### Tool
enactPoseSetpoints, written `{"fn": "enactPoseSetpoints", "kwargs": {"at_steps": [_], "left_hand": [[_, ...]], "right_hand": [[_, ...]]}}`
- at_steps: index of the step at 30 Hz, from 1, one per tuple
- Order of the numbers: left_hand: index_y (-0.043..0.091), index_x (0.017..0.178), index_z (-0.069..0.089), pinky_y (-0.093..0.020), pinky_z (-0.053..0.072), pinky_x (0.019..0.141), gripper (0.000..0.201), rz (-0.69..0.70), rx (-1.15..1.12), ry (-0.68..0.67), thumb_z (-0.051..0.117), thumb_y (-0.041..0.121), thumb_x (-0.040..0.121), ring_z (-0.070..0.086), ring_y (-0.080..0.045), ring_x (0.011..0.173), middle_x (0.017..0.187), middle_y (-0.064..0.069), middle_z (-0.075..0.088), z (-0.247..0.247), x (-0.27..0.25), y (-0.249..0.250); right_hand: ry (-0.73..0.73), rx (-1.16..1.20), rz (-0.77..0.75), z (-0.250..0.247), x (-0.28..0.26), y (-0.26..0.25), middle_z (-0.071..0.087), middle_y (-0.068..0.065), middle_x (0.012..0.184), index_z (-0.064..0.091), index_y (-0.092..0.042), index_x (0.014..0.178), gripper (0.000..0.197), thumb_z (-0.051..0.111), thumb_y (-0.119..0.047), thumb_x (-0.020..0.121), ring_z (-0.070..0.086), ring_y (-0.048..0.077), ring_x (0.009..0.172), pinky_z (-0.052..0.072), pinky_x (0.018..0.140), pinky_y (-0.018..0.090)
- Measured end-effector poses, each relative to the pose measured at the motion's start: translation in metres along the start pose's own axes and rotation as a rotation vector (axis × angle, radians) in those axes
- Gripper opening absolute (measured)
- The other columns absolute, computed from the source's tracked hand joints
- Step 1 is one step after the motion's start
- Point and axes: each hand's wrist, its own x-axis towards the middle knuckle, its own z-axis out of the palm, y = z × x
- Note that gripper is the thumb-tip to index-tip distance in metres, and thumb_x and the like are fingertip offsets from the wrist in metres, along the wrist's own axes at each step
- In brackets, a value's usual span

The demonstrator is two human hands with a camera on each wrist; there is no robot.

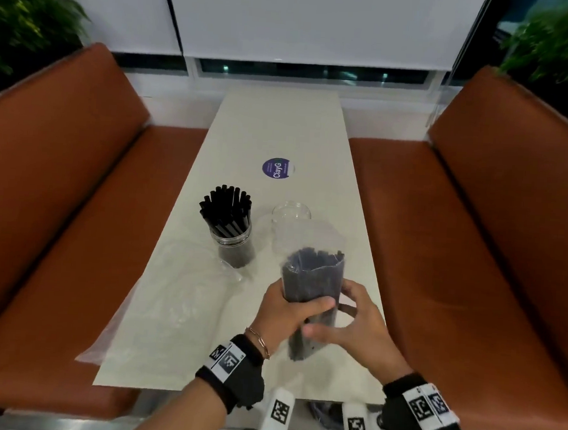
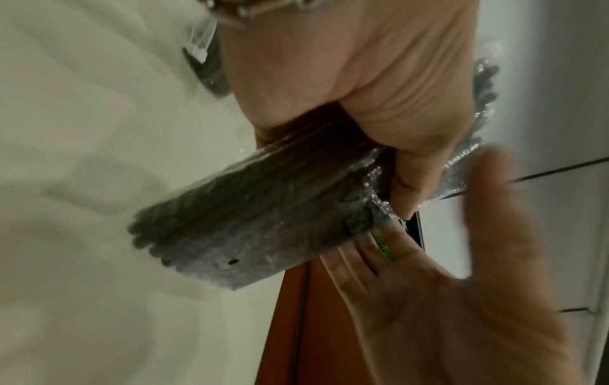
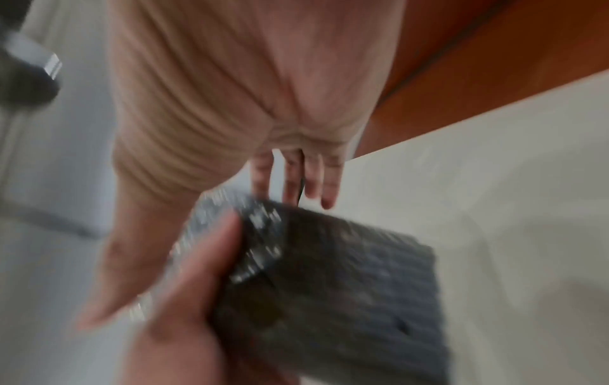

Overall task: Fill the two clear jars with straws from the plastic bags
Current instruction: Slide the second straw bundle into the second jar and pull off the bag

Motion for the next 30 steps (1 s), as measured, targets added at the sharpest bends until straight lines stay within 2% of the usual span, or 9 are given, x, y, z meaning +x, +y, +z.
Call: {"fn": "enactPoseSetpoints", "kwargs": {"at_steps": [2, 5, 10, 13, 15, 18, 20, 26, 30], "left_hand": [[0.02, 0.099, 0.081, -0.032, 0.066, 0.08, 0.035, 0.05, 0.021, -0.025, 0.097, 0.013, 0.069, 0.079, -0.013, 0.09, 0.096, 0.0, 0.084, -0.006, 0.001, 0.002], [0.024, 0.095, 0.079, -0.026, 0.064, 0.076, 0.036, 0.094, 0.084, -0.072, 0.093, 0.0, 0.073, 0.077, -0.007, 0.083, 0.099, -0.005, 0.084, -0.006, 0.002, 0.001], [0.014, 0.1, 0.08, -0.027, 0.063, 0.079, 0.033, 0.075, 0.107, -0.077, 0.089, -0.006, 0.076, 0.078, -0.009, 0.085, 0.092, 0.001, 0.084, 0.0, 0.0, -0.018], [0.013, 0.102, 0.079, -0.02, 0.061, 0.074, 0.033, 0.062, 0.082, -0.052, 0.086, -0.009, 0.079, 0.079, -0.005, 0.083, 0.089, 0.006, 0.084, 0.001, -0.002, -0.027], [0.006, 0.108, 0.078, -0.02, 0.061, 0.073, 0.034, 0.075, 0.057, -0.023, 0.087, -0.009, 0.078, 0.079, -0.007, 0.083, 0.095, 0.001, 0.085, -0.001, 0.0, -0.031], [0.005, 0.109, 0.077, -0.021, 0.06, 0.071, 0.035, 0.11, 0.0, 0.053, 0.088, -0.006, 0.077, 0.079, -0.01, 0.084, 0.092, 0.001, 0.085, 0.001, 0.002, -0.032], [0.013, 0.11, 0.076, -0.024, 0.063, 0.073, 0.043, 0.142, -0.014, 0.105, 0.095, 0.004, 0.072, 0.08, -0.012, 0.088, 0.093, 0.003, 0.084, 0.005, 0.005, -0.031], [0.018, 0.114, 0.067, -0.049, 0.066, 0.086, 0.06, 0.189, 0.05, 0.142, 0.093, 0.042, 0.066, 0.078, -0.027, 0.1, 0.103, -0.005, 0.079, 0.019, 0.017, -0.047], [0.019, 0.108, 0.064, -0.05, 0.066, 0.078, 0.047, 0.165, 0.135, 0.142, 0.082, 0.046, 0.075, 0.077, -0.024, 0.094, 0.096, -0.004, 0.077, 0.02, 0.023, -0.069]], "right_hand": [[-0.046, 0.136, 0.002, -0.017, 0.008, -0.013, 0.069, -0.006, 0.14, 0.064, -0.025, 0.138, 0.09, 0.087, -0.073, 0.065, 0.063, 0.014, 0.133, 0.049, 0.116, 0.047], [-0.114, 0.25, 0.021, -0.027, 0.019, -0.046, 0.076, 0.002, 0.133, 0.071, -0.018, 0.135, 0.069, 0.055, -0.071, 0.093, 0.069, 0.019, 0.129, 0.05, 0.112, 0.04], [0.066, 0.234, -0.094, -0.032, 0.04, -0.085, 0.084, 0.005, 0.096, 0.078, -0.004, 0.112, 0.021, 0.074, -0.018, 0.097, 0.078, 0.01, 0.084, 0.058, 0.08, 0.024], [0.087, 0.178, -0.231, -0.037, 0.04, -0.092, 0.085, 0.004, 0.096, 0.082, -0.011, 0.101, 0.01, 0.078, -0.013, 0.092, 0.079, 0.017, 0.089, 0.062, 0.083, 0.023], [0.043, 0.207, -0.272, -0.041, 0.036, -0.085, 0.084, 0.004, 0.11, 0.081, -0.02, 0.111, 0.027, 0.083, -0.018, 0.084, 0.078, 0.02, 0.106, 0.063, 0.095, 0.032], [-0.083, 0.326, -0.166, -0.04, 0.033, -0.052, 0.071, 0.003, 0.14, 0.053, -0.028, 0.151, 0.102, 0.099, -0.031, 0.059, 0.067, 0.017, 0.131, 0.054, 0.11, 0.037], [-0.162, 0.303, -0.082, -0.03, 0.029, -0.03, 0.066, -0.002, 0.147, 0.043, -0.028, 0.156, 0.126, 0.107, -0.031, 0.047, 0.06, 0.015, 0.139, 0.048, 0.114, 0.036], [-0.07, 0.275, -0.038, 0.021, 0.024, 0.005, 0.078, 0.006, 0.123, 0.061, -0.02, 0.132, 0.09, 0.104, 0.0, 0.055, 0.075, 0.021, 0.118, 0.061, 0.103, 0.043], [-0.016, 0.297, 0.017, 0.037, 0.032, 0.028, 0.08, 0.006, 0.12, 0.065, -0.017, 0.13, 0.088, 0.107, -0.011, 0.053, 0.076, 0.02, 0.117, 0.061, 0.103, 0.046]]}}
